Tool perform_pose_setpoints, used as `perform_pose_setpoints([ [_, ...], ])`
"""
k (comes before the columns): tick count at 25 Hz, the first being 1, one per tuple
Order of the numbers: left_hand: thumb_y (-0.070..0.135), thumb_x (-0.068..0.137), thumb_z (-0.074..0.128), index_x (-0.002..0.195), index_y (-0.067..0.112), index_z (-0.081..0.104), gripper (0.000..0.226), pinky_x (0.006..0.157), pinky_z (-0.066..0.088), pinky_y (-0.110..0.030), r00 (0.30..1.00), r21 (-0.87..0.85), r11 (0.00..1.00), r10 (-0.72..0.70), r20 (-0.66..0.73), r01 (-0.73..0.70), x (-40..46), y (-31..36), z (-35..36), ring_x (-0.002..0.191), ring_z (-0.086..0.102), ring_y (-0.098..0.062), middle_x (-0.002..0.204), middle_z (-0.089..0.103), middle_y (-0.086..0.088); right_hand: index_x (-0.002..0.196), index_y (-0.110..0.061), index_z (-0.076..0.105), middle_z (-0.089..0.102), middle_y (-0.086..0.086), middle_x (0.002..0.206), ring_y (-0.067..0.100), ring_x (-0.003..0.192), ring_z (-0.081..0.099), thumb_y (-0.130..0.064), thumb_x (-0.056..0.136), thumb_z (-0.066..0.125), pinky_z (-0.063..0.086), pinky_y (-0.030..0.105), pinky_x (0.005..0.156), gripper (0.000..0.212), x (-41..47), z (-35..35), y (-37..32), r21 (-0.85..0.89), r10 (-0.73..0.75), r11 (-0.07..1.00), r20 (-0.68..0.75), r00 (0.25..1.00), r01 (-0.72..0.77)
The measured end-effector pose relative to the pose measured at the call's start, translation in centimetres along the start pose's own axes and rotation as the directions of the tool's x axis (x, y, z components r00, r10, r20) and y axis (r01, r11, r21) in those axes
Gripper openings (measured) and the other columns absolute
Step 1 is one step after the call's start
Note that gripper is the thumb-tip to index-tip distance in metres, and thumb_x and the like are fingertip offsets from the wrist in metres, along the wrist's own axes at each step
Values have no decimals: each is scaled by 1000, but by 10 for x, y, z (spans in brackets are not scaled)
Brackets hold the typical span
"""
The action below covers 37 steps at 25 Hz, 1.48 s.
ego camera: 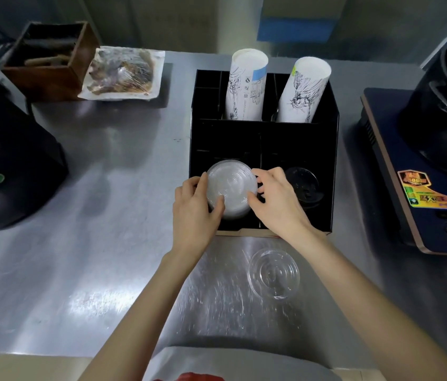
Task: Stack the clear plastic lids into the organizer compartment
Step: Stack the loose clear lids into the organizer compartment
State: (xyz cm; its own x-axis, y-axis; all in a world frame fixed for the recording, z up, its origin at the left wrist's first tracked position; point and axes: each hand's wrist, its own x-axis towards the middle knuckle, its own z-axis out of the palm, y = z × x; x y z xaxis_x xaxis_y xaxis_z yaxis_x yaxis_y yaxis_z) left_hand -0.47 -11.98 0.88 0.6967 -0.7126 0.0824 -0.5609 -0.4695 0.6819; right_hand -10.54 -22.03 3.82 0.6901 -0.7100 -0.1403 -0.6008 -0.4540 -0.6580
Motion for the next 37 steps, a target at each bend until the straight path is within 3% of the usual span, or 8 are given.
perform_pose_setpoints([
  [8, 7, 81, 61, 126, -1, 39, 51, 81, 42, -49, 997, 73, 995, 72, 5, -72, 3, 0, 3, 101, 44, -44, 112, 47, -30, 123, -13, 44, 44, 10, 116, 26, 94, 57, -17, 86, 54, 51, 46, 85, 39, -1, 2, 4, -24, 23, 999, -10, 1000, -23],
  [14, 12, 83, 60, 126, 1, 40, 49, 83, 39, -49, 997, 72, 995, 76, -28, -74, 2, 3, -1, 106, 44, -41, 120, 48, -26, 130, -11, 38, 42, 7, 125, 25, 106, 54, -18, 86, 54, 50, 46, 85, 47, 2, -1, 4, -54, -23, 998, -50, 998, 20],
  [20, 13, 82, 61, 120, 0, 46, 42, 78, 40, -49, 995, 122, 987, 100, 9, -100, 0, 0, -1, 105, 45, -40, 120, 52, -22, 127, -9, 41, 43, 4, 124, 22, 111, 50, -16, 87, 53, 51, 43, 84, 42, 0, 2, 5, -85, -59, 995, -20, 998, 57],
  [31, 17, 88, 54, 128, 6, 39, 44, 90, 33, -46, 995, 127, 988, 75, 59, -82, -2, 0, -8, 118, 36, -36, 140, 38, -14, 122, -16, 47, 46, 2, 120, 22, 99, 56, -19, 87, 53, 51, 45, 84, 36, -7, -2, 8, 5, -66, 998, -66, 996, 66],
  [37, 13, 85, 56, 119, 5, 49, 36, 86, 36, -47, 992, 72, 989, 129, -6, -128, -21, 5, -10, 110, 44, -38, 126, 49, -20, 121, -17, 48, 50, 3, 118, 13, 97, 52, -19, 88, 52, 50, 40, 87, 34, -32, -8, 17, 43, -70, 996, -107, 992, 75],
])
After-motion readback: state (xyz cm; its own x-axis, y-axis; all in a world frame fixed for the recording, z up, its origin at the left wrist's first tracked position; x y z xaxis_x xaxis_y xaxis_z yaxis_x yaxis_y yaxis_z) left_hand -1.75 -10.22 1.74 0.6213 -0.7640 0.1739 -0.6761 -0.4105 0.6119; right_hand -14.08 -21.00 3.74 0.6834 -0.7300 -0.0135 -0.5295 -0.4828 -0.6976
